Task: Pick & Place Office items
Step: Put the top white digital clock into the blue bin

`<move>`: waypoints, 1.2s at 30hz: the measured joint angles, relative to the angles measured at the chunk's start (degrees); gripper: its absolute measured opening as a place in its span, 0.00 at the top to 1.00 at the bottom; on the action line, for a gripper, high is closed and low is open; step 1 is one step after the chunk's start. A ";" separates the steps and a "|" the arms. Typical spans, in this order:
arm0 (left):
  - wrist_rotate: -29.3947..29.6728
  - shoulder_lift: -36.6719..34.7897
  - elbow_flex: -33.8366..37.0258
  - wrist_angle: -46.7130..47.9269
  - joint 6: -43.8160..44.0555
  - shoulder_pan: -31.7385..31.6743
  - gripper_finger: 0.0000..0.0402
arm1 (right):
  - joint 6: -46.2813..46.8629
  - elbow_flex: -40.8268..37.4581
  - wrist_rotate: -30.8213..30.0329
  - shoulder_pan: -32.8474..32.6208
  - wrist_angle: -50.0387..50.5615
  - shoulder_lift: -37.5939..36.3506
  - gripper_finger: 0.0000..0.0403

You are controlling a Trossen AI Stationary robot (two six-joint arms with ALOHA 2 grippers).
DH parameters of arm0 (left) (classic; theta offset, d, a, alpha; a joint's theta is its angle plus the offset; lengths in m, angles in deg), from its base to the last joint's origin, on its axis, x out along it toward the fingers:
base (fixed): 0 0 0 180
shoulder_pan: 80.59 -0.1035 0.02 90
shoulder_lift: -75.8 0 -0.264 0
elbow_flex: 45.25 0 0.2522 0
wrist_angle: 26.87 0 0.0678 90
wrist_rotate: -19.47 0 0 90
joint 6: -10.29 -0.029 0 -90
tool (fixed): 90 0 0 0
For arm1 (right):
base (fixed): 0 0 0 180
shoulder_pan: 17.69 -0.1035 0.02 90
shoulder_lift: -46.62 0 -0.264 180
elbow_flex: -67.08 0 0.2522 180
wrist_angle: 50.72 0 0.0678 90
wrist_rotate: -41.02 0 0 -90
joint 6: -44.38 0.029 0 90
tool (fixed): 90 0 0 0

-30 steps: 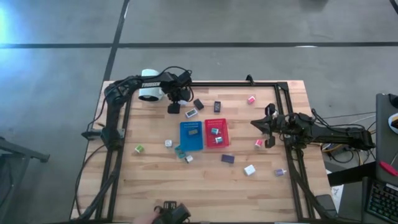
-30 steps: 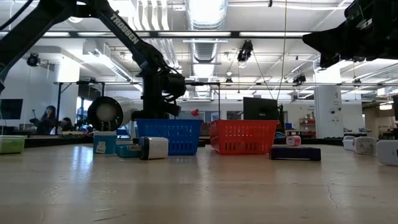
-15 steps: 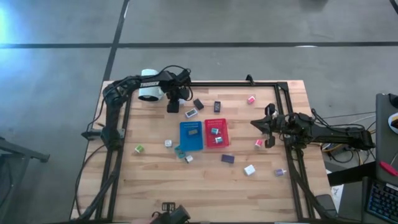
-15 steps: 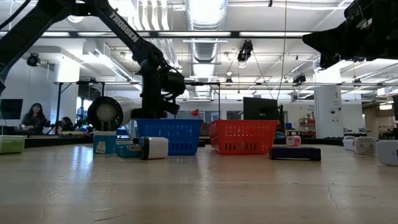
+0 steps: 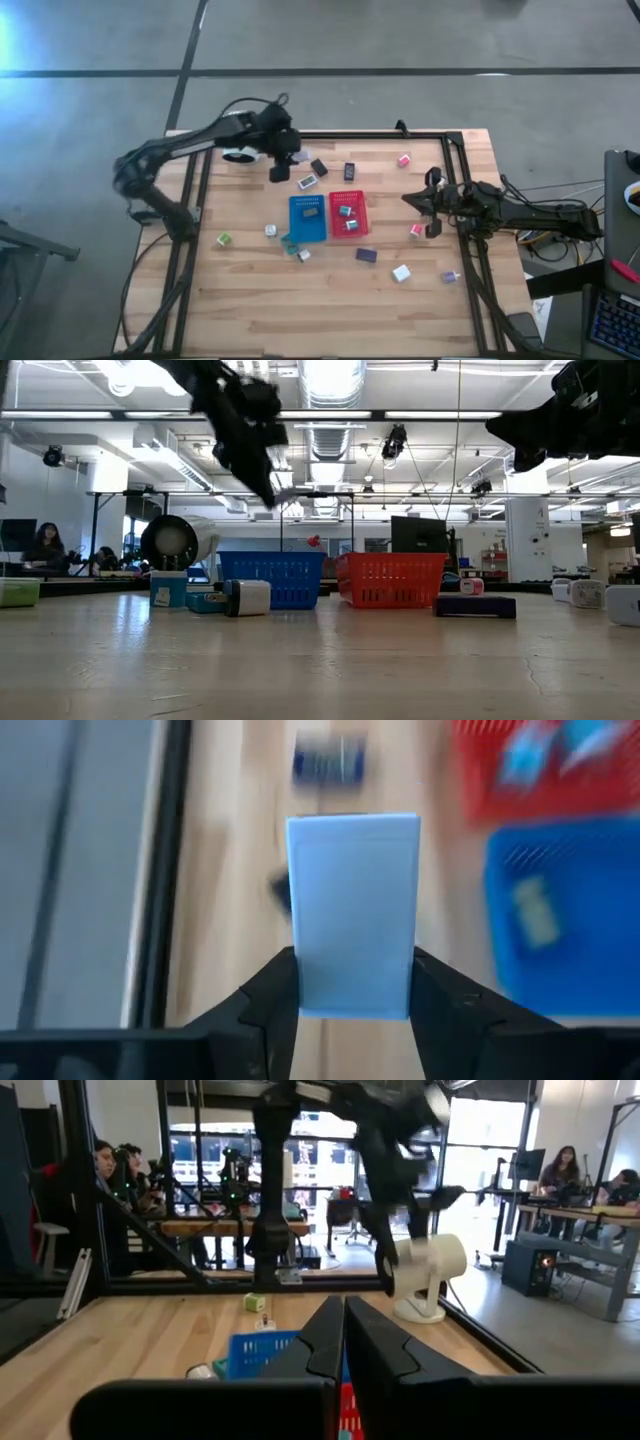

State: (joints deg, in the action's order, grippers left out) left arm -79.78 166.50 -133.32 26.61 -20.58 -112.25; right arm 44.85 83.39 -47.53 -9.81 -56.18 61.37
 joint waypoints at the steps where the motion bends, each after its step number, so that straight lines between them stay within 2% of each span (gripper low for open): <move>1: -0.84 -2.80 1.94 -3.30 1.30 0.66 0.63 | 0.00 0.00 0.00 0.00 0.06 0.14 0.98; 4: -4.72 -11.12 9.47 -14.39 6.08 2.70 0.63 | 0.00 0.00 -0.01 0.02 0.21 0.61 0.98; 8: -14.37 -21.46 22.08 -31.33 12.53 5.18 0.63 | 0.03 0.00 -0.02 0.02 0.27 1.17 0.98; 13: -14.79 -31.06 35.83 -49.81 21.52 7.87 0.63 | 0.15 0.00 -0.02 0.02 0.26 1.19 0.98; 18: -14.83 -36.49 47.24 -67.07 30.66 9.28 0.63 | 1.10 -0.04 -0.02 0.04 0.22 1.17 0.98; 27: -14.39 -49.62 59.25 -70.19 30.70 9.36 0.63 | 3.01 -0.07 -0.04 0.04 0.16 1.03 0.98; 31: -14.39 -55.43 63.54 -71.01 29.80 9.36 0.63 | 6.73 0.03 -0.03 0.04 0.17 1.01 0.98; 36: -13.62 -61.20 69.71 -74.90 29.00 9.33 0.63 | 5.88 0.10 -0.13 0.04 0.06 1.01 0.98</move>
State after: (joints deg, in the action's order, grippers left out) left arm -93.40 105.30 -63.61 -48.28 8.42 -102.92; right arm 50.73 83.49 -47.66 -9.77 -56.12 62.39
